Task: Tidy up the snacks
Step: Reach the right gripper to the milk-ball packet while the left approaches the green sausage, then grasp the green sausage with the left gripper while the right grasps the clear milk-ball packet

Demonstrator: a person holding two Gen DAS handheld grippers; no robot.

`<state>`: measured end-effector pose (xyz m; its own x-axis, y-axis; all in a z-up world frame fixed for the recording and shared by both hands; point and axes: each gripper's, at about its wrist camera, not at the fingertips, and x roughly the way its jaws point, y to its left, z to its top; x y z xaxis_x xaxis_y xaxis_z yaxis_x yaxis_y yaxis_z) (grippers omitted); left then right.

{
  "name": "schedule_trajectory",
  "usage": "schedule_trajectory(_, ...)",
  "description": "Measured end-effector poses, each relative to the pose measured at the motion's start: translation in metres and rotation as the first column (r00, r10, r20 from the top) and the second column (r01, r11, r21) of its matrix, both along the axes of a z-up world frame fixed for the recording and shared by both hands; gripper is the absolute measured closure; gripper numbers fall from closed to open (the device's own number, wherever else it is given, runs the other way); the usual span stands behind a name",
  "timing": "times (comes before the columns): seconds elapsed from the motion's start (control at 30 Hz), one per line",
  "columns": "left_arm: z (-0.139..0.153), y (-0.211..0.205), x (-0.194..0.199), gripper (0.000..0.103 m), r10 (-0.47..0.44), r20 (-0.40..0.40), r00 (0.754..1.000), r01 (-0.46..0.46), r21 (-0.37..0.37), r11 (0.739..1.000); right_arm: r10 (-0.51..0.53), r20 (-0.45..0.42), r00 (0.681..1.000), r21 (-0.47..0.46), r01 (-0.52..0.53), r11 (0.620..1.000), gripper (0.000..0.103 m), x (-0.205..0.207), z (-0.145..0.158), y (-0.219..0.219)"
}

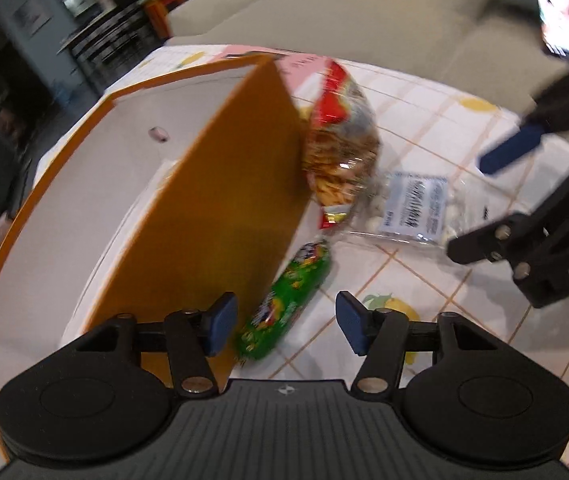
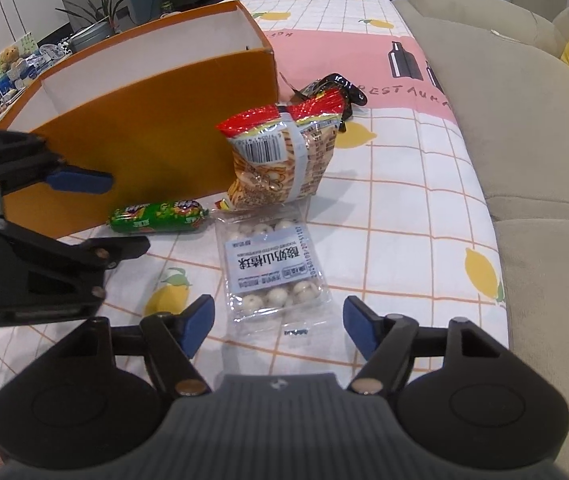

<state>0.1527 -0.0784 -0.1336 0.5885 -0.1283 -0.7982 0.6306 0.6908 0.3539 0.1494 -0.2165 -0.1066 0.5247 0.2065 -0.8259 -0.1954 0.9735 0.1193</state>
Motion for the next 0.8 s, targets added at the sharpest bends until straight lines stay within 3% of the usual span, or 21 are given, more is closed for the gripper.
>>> schedule_trajectory(0.17, -0.015, -0.011, 0.006, 0.041, -0.054, -0.018, 0.998, 0.055, 0.041, 0.998, 0.038, 0.017, 0.999, -0.021, -0.038, 0.999, 0.027, 0.007, -0.005, 0.003)
schedule_trajectory(0.33, -0.018, -0.014, 0.011, 0.045, -0.053, -0.013, 0.998, 0.054, 0.019, 0.998, 0.066, 0.024, 0.998, -0.038, -0.065, 0.997, 0.027, 0.016, -0.013, 0.007)
schedule_trajectory(0.4, -0.017, -0.013, 0.014, 0.055, -0.042, -0.027, 0.999, 0.042, 0.002, 0.999, 0.077, 0.03, 0.997, -0.051, -0.075, 0.996, 0.027, 0.019, -0.015, 0.009)
schedule_trajectory(0.5, -0.014, -0.007, 0.018, 0.069, 0.023, -0.052, 0.998, -0.024, -0.019, 1.0, 0.078, 0.018, 0.997, -0.042, -0.077, 0.996, 0.034, 0.022, -0.019, 0.008)
schedule_trajectory(0.57, -0.009, 0.001, 0.023, 0.075, 0.078, -0.105, 0.991, -0.086, -0.078, 0.993, 0.074, 0.004, 0.997, -0.01, -0.074, 0.997, 0.039, 0.022, -0.018, 0.007)
schedule_trajectory(0.67, -0.005, 0.014, 0.024, 0.078, 0.145, -0.201, 0.969, -0.181, -0.171, 0.969, 0.068, -0.015, 0.998, 0.01, -0.067, 0.998, 0.041, 0.019, -0.016, 0.006)
schedule_trajectory(0.8, -0.004, 0.022, 0.016, 0.078, 0.203, -0.269, 0.942, -0.267, -0.232, 0.935, 0.056, -0.06, 0.997, 0.053, -0.053, 0.997, 0.042, 0.013, -0.013, 0.005)
